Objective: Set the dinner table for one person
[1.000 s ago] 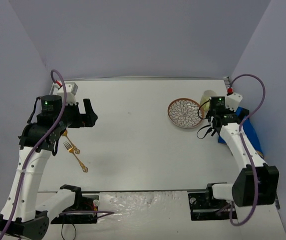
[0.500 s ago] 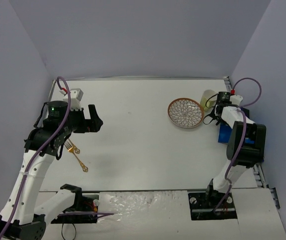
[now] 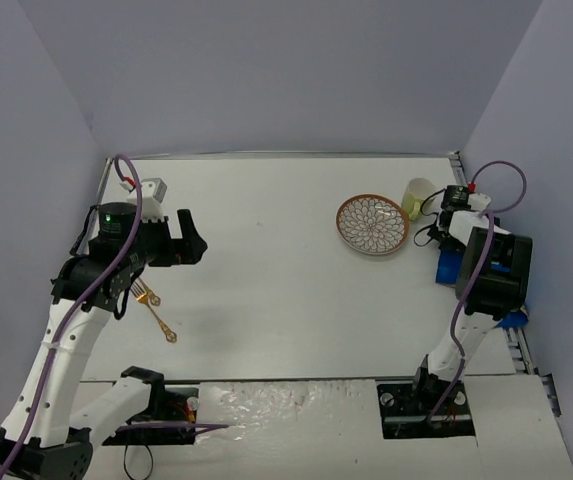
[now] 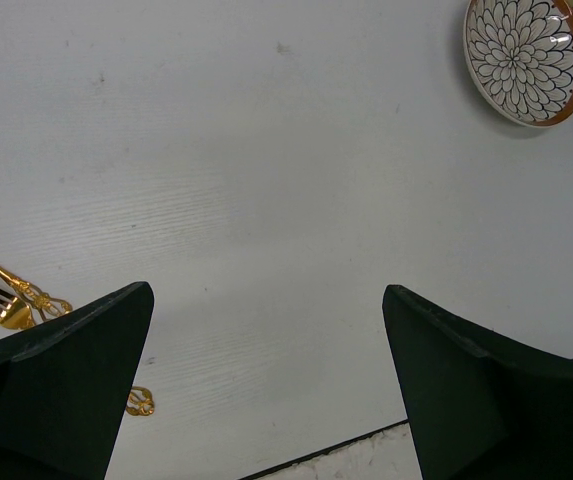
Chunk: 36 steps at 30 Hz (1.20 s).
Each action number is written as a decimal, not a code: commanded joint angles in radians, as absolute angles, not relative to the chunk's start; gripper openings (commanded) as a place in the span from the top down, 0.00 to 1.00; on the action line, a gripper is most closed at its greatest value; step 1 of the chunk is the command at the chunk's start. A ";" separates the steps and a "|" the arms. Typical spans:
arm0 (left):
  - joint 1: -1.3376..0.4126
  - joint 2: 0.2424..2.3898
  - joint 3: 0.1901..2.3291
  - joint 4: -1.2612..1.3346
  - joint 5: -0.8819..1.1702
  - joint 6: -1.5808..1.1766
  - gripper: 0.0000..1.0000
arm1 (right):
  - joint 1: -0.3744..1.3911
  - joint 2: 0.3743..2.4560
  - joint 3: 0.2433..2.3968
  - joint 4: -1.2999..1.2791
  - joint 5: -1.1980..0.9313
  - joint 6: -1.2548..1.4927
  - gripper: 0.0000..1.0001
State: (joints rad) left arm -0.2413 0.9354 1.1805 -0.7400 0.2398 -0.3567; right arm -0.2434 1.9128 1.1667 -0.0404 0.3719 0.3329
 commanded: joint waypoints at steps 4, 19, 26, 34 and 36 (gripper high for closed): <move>-0.245 0.947 1.194 -0.671 0.253 -0.374 0.03 | -0.273 1.861 1.156 -0.042 0.386 0.349 0.85; -0.279 1.091 1.457 -0.744 0.252 -0.327 0.03 | -0.088 1.401 1.464 -0.317 0.342 0.340 1.00; -0.281 1.106 1.532 -0.800 0.219 -0.289 0.03 | 0.360 1.367 1.641 -0.311 0.172 0.251 1.00; -0.278 1.016 1.477 -0.816 0.116 -0.275 0.03 | 0.798 1.535 1.639 -0.254 0.225 0.072 1.00; -0.278 0.985 1.410 -0.803 0.094 -0.302 0.03 | 0.859 1.602 1.575 -0.209 0.270 0.074 1.00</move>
State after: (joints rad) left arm -0.2749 1.0643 1.4742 -0.8356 0.1603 -0.2893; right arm 0.7623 1.5052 1.6442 -0.3093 0.1932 0.1563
